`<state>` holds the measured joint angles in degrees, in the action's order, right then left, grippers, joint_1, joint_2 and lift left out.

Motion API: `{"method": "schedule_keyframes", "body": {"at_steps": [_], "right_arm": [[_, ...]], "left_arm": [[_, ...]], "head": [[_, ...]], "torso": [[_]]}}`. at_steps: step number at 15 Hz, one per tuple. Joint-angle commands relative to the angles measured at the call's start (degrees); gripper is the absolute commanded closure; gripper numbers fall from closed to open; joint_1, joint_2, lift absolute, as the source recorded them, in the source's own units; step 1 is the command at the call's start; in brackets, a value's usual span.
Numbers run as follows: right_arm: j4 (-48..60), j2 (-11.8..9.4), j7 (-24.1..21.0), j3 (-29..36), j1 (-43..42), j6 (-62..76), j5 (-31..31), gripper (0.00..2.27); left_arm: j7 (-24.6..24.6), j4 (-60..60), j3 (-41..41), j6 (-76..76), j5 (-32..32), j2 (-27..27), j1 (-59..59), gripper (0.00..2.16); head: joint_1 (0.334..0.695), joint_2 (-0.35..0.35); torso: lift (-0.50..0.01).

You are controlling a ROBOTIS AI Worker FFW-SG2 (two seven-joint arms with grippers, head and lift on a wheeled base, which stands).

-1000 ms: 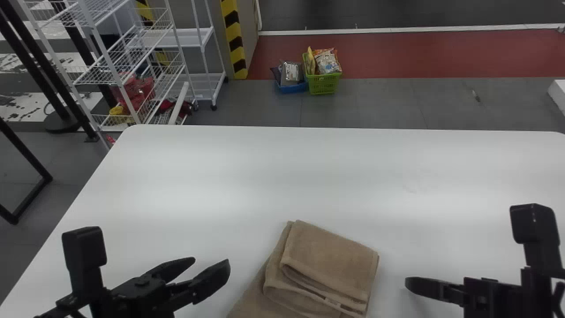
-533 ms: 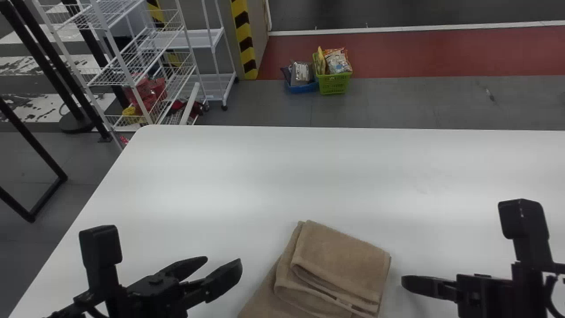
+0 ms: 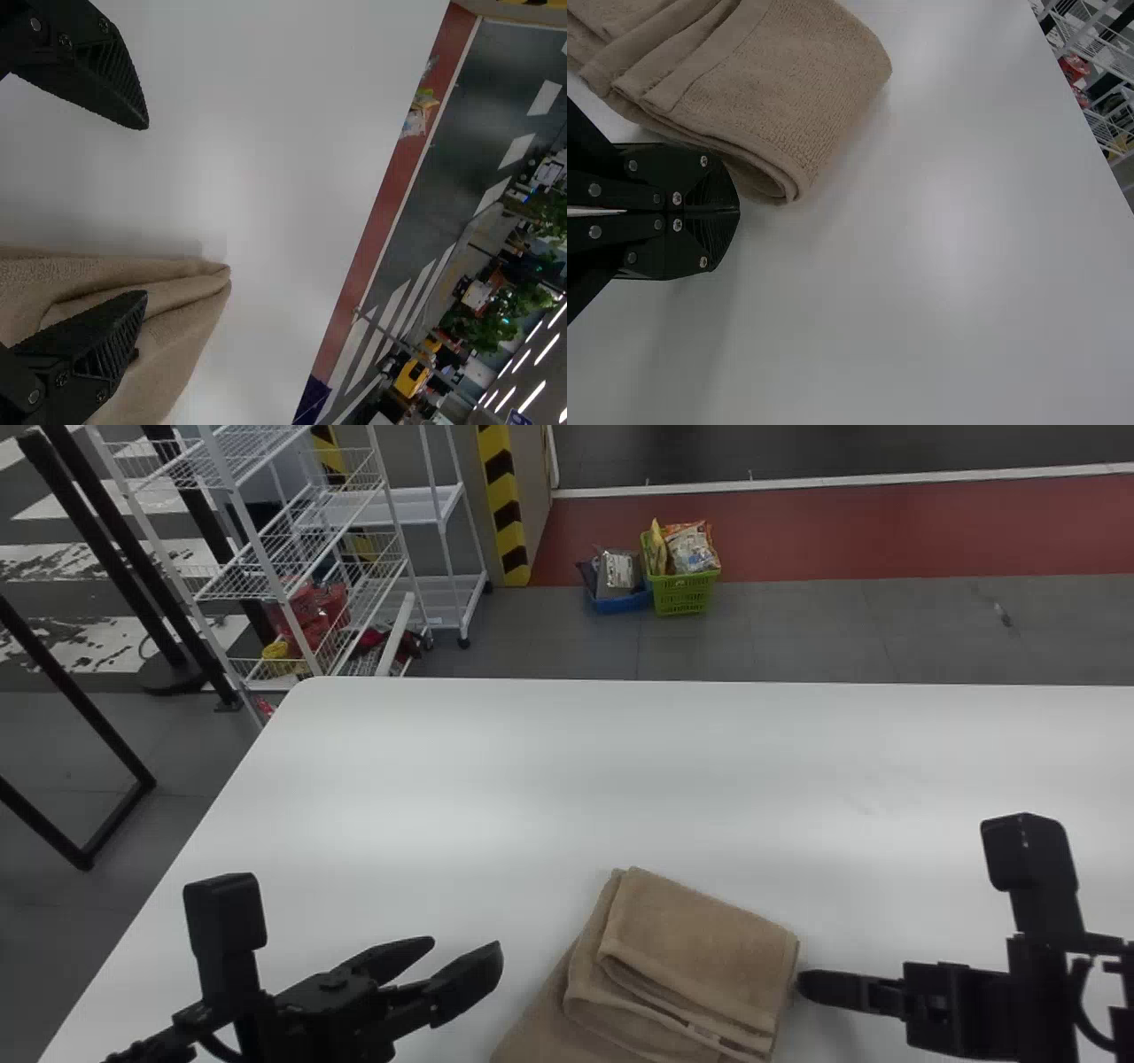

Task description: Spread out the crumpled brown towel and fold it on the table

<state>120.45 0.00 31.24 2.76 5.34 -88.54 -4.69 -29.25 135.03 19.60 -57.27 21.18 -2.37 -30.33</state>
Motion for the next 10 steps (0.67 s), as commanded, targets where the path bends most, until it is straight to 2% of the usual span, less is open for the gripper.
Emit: {"method": "schedule_keyframes", "body": {"at_steps": [1, 10], "right_arm": [[-2.06, 0.05, -0.48, -0.03, -1.73, -1.54, -0.58, 1.95], [-9.09, 0.05, -3.38, -1.0, -7.01, -1.54, -6.3, 1.95]], "left_arm": [[-0.1, 0.06, 0.0, 0.0, 0.09, 0.0, 0.0, 0.16], [-0.1, 0.58, -0.08, 0.0, 0.88, 0.09, 0.35, 0.16]], "head": [[0.695, 0.17], [0.695, 0.184]], "torso": [[-0.127], [-0.127]]}}
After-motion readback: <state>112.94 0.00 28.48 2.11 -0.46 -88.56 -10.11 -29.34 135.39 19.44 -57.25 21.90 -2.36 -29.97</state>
